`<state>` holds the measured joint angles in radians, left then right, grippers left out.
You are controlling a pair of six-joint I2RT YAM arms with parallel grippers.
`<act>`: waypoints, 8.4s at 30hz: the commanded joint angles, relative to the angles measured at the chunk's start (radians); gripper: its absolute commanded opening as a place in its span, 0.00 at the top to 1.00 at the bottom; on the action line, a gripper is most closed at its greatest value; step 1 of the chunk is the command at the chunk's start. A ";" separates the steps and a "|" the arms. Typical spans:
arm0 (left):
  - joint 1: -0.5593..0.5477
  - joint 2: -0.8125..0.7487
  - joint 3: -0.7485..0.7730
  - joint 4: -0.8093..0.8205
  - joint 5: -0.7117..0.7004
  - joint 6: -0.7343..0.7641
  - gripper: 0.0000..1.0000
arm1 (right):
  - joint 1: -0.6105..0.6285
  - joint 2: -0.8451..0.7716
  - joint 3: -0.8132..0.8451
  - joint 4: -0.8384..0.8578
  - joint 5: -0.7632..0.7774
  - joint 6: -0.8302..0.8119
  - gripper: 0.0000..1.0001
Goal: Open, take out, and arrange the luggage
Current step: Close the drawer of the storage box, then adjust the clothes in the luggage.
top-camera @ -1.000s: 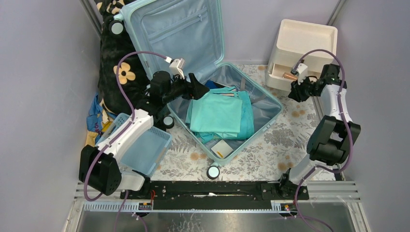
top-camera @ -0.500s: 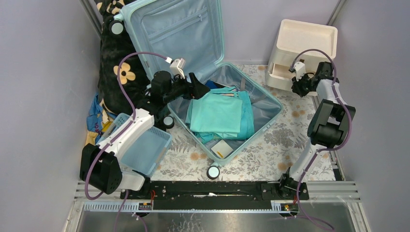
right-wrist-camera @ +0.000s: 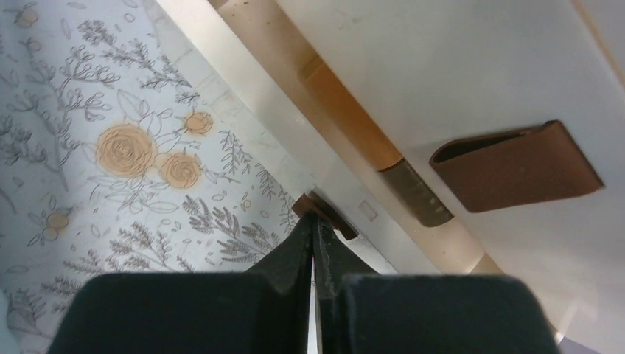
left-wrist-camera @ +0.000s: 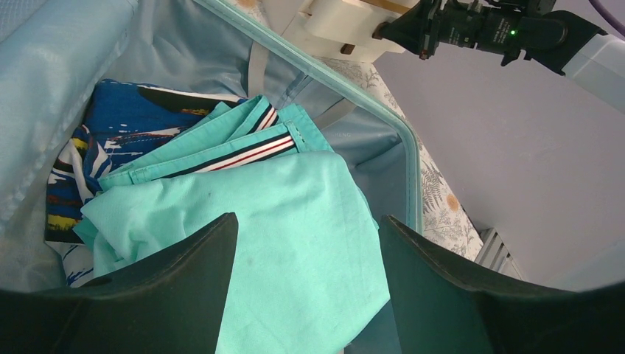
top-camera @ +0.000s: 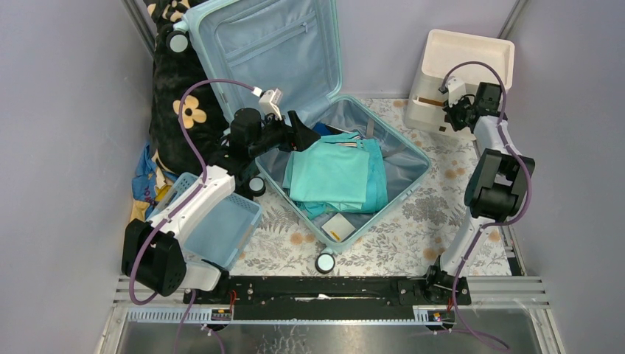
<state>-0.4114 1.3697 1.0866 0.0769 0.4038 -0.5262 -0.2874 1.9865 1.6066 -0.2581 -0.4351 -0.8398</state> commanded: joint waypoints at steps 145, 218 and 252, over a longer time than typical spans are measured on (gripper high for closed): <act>-0.020 0.265 0.117 -0.420 -0.036 0.265 0.07 | 0.425 -0.331 -0.164 -0.316 -0.279 0.446 0.22; -0.013 0.407 0.205 -0.364 0.383 0.007 0.76 | 0.465 -0.325 -0.174 -0.545 -0.415 0.350 0.60; 0.167 -0.162 0.109 -0.200 -0.211 0.169 0.01 | 0.446 -0.262 -0.034 -0.138 -0.413 0.487 0.25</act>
<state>-0.2840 1.2648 1.2919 -0.3019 0.2020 -0.2577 0.1448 1.6794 1.5196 -0.4870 -0.8993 -0.4591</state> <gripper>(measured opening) 0.984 0.756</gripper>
